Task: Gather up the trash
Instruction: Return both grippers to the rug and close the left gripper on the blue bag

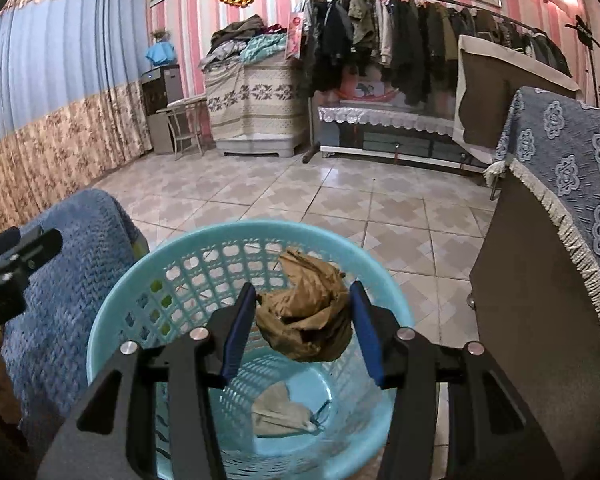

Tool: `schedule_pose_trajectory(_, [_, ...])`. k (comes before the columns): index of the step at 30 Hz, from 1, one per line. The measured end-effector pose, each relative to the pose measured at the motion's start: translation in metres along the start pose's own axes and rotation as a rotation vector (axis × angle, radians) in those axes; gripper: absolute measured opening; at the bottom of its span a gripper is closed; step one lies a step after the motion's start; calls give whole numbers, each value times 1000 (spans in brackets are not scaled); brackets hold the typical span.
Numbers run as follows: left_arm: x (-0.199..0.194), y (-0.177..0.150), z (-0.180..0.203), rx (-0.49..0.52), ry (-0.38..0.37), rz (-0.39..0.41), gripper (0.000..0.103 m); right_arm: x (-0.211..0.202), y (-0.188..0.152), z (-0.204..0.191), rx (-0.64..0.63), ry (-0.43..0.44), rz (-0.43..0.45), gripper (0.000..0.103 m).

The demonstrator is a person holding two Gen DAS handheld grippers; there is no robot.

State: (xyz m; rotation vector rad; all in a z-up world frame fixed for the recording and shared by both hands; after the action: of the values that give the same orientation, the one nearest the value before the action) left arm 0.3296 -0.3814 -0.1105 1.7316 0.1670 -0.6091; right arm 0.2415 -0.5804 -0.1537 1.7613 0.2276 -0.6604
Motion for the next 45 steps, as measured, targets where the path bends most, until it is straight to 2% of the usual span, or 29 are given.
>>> schedule_pose_trajectory(1, [0,-1,-2,-5,3,-2,98,1,0,-3,-6,2,-2,56])
schedule_pose_trajectory(2, [-1,-2,-6,-11,8,-5,98,2,0,-6,-19,-1,-1,71])
schedule_pose_trajectory(3, [-2,-3,-9,-16,12,-7,98,1,1,-6,-28,-6,6,76])
schedule_pose_trajectory(8, [-8,-9,-24,-28,39,-13,98,-9,8,-10,-34,-15,48,87])
schedule_pose_trajectory(17, [-26,-20,-45,-62,51,-23,98,-15,15,-6,-21,-15,59,91])
schedule_pose_trajectory(27, [-52,-37,-81,-96,83,-36,98,-23,19,-31,-72,-1,65,93])
schedule_pose_trajectory(38, [-94,-54,-130,-109,146,-21,98,-24,7,-91,-174,48,28,93])
schedule_pose_trajectory(43, [-114,-69,-170,-143,187,-27,98,-32,-2,-132,-228,100,23,93])
schedule_pose_trajectory(45, [-121,-76,-193,-152,224,-30,98,-35,-6,-147,-239,124,19,93])
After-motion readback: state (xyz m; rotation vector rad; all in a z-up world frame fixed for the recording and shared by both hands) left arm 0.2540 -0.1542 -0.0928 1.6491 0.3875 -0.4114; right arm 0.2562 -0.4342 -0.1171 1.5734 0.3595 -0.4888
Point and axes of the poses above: each gripper's, at about its wrist camera, not at the fingertips, and x roughly the way its jaws point, z to its right, y to its top, the point moved 9 cm from there along x, roughly the way its jaws point, and after that the axes turned 10 degrees about y, right-handed, at the moved point
